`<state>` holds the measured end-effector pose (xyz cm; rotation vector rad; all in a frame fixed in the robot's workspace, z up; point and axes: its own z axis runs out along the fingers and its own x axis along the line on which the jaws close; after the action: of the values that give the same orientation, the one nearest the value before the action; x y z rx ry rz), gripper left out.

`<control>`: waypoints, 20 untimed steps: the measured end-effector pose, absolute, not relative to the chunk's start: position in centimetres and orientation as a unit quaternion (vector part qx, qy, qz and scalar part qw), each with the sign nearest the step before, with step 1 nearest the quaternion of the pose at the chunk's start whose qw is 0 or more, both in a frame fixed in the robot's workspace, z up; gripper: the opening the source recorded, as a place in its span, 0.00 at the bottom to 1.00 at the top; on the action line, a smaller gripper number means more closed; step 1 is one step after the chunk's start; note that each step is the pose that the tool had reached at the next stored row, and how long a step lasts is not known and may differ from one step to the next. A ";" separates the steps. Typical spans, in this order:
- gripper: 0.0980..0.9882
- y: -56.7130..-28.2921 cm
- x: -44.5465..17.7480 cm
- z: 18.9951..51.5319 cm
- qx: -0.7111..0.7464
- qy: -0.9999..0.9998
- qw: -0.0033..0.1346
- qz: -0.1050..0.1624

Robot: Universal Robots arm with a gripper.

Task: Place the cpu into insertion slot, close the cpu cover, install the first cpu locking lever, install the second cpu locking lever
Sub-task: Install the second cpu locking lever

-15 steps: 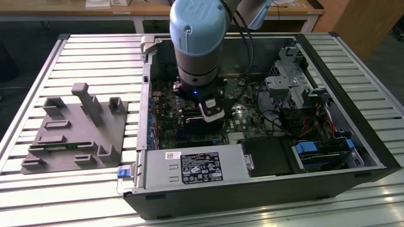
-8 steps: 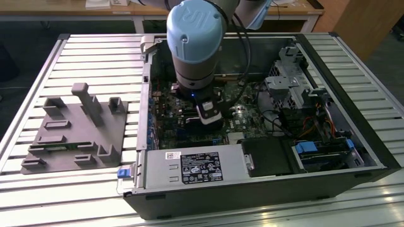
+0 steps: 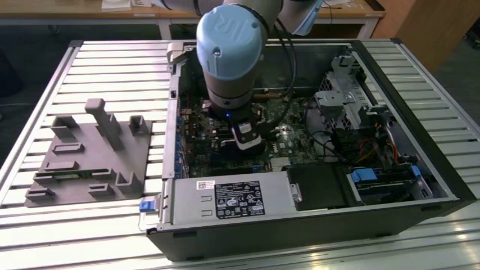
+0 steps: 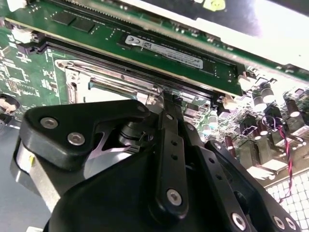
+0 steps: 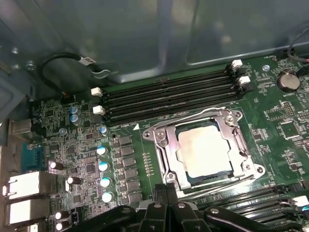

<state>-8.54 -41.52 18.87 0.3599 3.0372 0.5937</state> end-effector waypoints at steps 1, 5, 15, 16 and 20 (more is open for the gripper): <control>0.01 -41.5 -8.6 18.8 0.115 0.975 0.013 0.191; 0.01 -41.4 -8.6 18.7 0.115 0.975 0.013 0.191; 0.01 -41.1 -9.0 18.4 0.115 0.975 0.013 0.191; 0.01 -41.1 -9.0 18.4 0.115 0.975 0.013 0.191; 0.01 -41.1 -9.0 18.5 0.115 0.975 0.013 0.191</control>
<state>-9.04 -41.14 18.46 0.3575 3.0375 0.5942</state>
